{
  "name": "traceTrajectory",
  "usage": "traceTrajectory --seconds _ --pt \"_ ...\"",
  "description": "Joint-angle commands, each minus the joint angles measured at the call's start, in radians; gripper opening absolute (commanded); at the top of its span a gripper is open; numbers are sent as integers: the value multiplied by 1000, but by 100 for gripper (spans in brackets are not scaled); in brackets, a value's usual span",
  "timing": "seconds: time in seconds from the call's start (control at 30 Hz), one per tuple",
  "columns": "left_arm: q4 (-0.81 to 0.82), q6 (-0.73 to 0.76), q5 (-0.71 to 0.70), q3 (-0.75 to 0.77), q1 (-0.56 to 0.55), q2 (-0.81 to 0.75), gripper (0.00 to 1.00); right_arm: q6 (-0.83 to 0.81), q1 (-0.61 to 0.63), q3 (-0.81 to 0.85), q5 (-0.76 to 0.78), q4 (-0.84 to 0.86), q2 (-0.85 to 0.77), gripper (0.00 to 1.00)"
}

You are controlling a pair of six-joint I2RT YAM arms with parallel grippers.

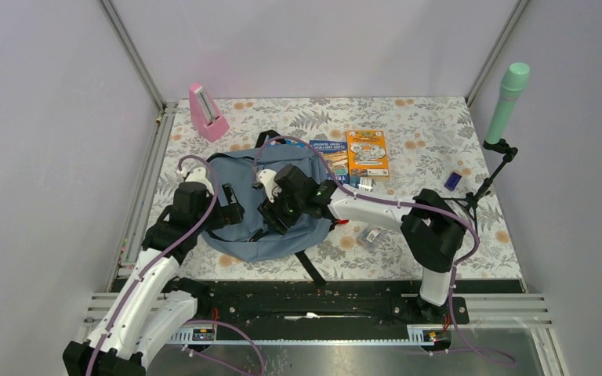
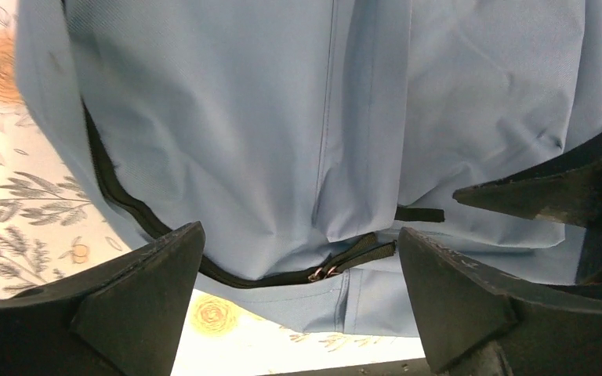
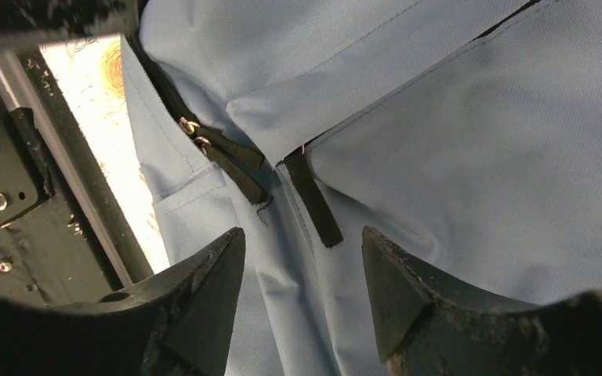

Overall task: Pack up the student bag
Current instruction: Adjust the student bag at the center of the board, then unzip the student bag at the center of the board.

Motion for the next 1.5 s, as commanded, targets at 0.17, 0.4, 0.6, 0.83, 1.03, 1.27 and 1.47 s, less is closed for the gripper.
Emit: traceTrajectory --seconds 0.17,0.4,0.6,0.83,1.03,1.27,1.47 --pt "234 -167 85 -156 3 -31 99 -21 -3 8 84 145 49 61" --pt "423 -184 110 -303 -21 -18 98 -28 2 -61 93 186 39 55" --pt "476 -160 95 -349 -36 -48 95 -22 23 -124 109 237 17 52" --pt "564 -162 146 -388 -45 -36 90 13 23 -168 104 278 -4 47" --pt "701 -132 207 -466 -59 -107 96 53 26 -184 104 295 -45 5" --pt "737 -108 236 -479 -89 -108 99 104 26 -185 90 284 -106 0" --pt "748 -81 205 -467 -160 -76 99 147 26 -122 76 204 -124 0"
